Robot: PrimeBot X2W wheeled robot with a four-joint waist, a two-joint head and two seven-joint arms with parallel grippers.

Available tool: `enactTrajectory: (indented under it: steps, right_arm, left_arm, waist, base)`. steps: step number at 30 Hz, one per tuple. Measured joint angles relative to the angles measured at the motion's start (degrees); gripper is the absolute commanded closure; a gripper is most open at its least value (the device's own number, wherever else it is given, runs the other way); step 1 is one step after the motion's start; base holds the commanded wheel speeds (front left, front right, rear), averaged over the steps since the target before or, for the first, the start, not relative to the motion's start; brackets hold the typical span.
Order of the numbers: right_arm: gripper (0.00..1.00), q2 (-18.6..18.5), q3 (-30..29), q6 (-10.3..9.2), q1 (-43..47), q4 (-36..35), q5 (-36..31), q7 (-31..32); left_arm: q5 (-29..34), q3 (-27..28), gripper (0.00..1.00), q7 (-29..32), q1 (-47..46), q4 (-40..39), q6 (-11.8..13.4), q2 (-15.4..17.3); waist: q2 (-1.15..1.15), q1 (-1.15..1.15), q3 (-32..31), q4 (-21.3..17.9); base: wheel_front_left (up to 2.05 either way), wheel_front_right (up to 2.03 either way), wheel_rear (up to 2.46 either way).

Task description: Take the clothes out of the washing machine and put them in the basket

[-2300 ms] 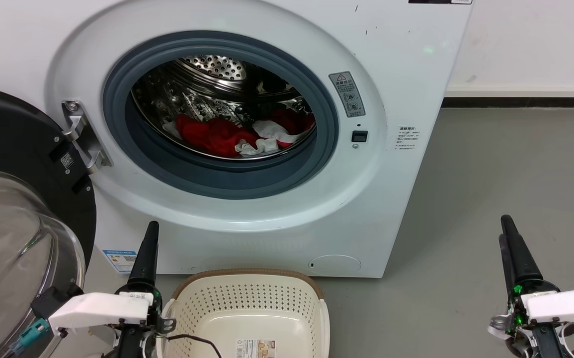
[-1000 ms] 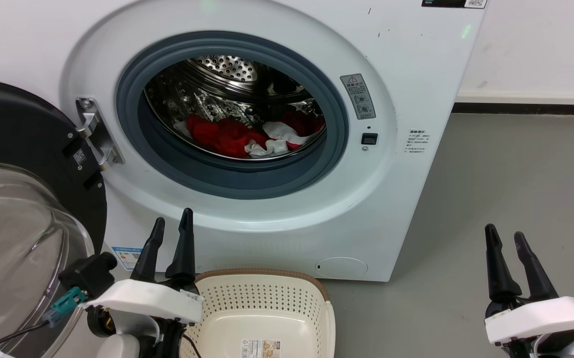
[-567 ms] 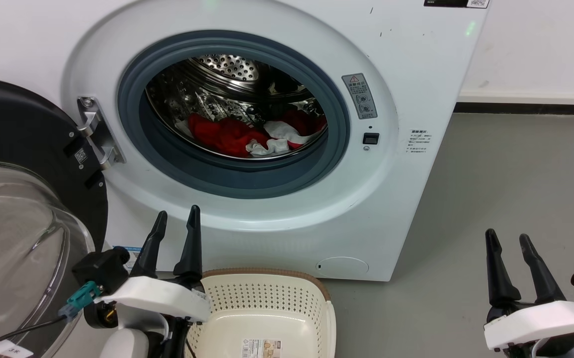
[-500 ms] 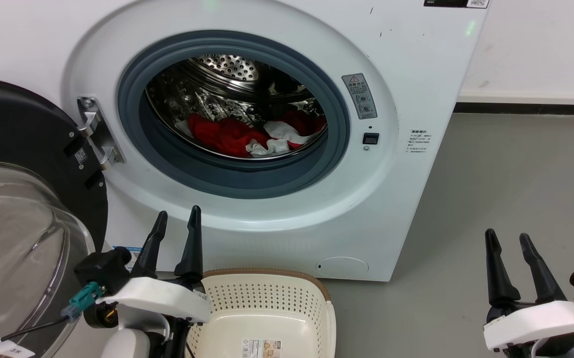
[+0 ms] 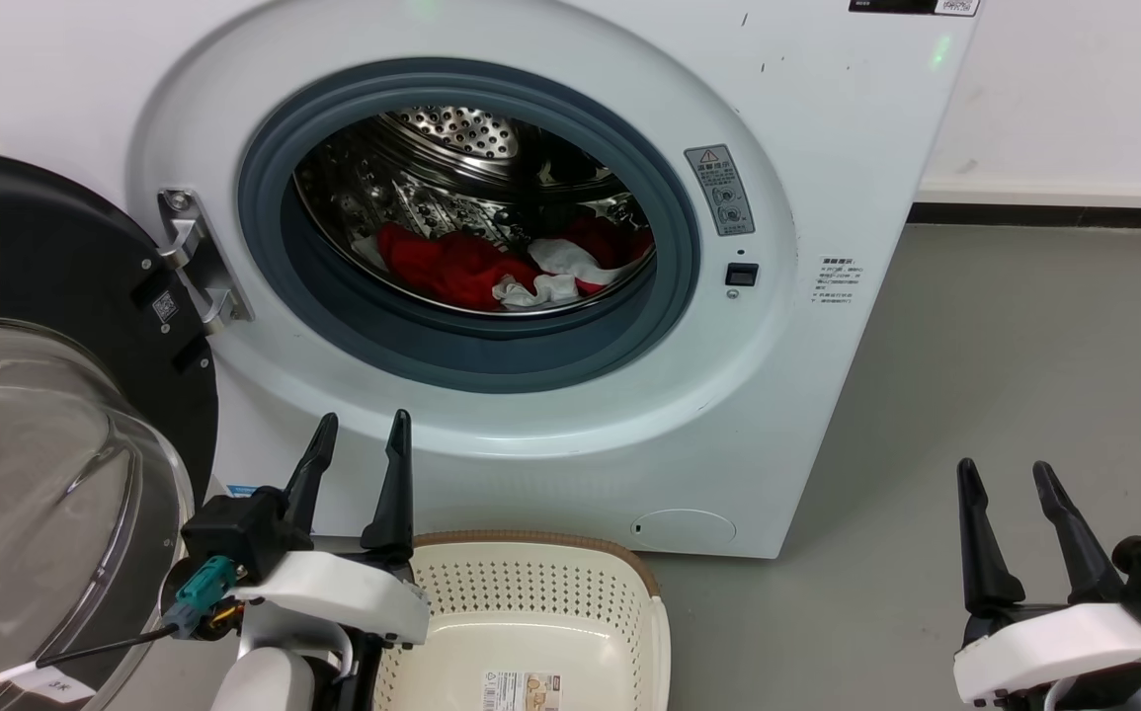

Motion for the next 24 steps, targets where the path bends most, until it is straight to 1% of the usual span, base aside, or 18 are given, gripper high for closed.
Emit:
enactTrajectory:
  steps: [14,24]
  right_arm:
    - [0.00,0.00,0.19,0.01,0.30,0.05,-6.48,-0.78]
    - [0.00,-0.01,0.25,0.01,0.53,0.31,-10.48,-1.21]
  left_arm:
    - [6.93,-0.31,0.00,-1.72,-0.34,1.57,0.99,0.30]
    - [11.04,-0.44,0.00,-2.80,-0.69,2.11,1.08,0.33]
  waist:
    - [0.00,0.00,-0.01,0.17]
    - [0.00,0.00,-0.05,0.25]
  base:
    - [0.00,0.00,0.00]
    - [0.00,0.00,0.00]
